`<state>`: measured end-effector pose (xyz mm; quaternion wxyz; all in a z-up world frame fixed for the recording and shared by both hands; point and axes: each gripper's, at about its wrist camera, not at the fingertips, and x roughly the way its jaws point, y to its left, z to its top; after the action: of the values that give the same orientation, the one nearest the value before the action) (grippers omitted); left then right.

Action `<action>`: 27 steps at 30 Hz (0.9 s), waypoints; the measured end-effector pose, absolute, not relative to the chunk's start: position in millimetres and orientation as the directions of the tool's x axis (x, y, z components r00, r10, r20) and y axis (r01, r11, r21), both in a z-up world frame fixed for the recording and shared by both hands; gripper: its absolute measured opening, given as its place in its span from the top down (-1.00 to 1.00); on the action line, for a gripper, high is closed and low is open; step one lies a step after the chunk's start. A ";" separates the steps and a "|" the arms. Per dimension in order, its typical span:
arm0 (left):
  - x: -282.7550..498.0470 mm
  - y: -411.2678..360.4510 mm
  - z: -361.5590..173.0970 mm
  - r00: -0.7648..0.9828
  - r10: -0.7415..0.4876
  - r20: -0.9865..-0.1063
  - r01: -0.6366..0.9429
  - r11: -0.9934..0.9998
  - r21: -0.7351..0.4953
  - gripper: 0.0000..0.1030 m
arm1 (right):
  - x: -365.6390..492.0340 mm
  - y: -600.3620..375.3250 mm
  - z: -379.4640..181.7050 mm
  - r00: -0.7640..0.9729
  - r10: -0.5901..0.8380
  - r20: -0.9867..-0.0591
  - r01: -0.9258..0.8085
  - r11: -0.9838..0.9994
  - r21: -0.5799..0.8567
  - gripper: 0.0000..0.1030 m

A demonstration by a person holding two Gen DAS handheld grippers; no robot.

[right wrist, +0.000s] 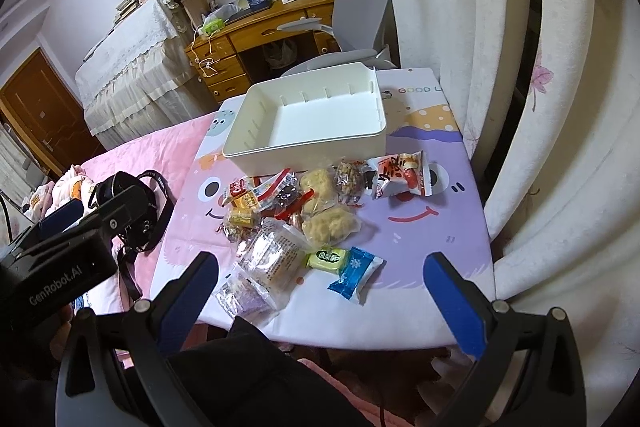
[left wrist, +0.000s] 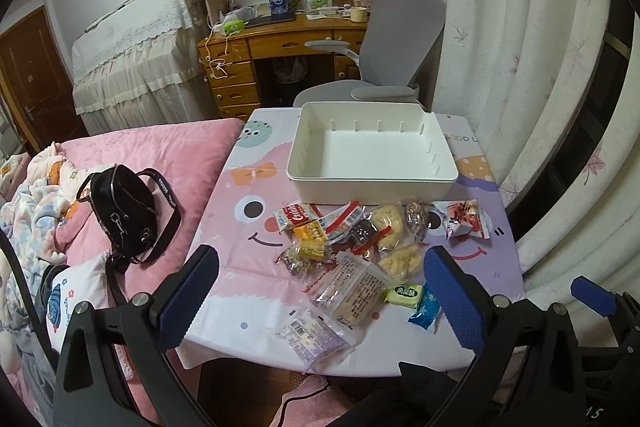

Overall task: Organize snacks
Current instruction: 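Move both tools toward the snack pile in front of the white tray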

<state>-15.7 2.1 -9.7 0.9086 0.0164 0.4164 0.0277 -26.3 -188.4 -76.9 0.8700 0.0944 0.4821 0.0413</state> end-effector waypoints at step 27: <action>4.1 31.0 -33.4 0.574 0.011 -0.818 0.008 1.000 0.019 -0.98 | -26.0 -155.9 -88.8 0.511 0.148 -0.847 0.043 0.979 0.198 -1.00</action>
<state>4.1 31.0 -33.4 0.8872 0.0100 0.4613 0.0009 -26.0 -155.9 -88.8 0.8636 0.0971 0.4937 0.0304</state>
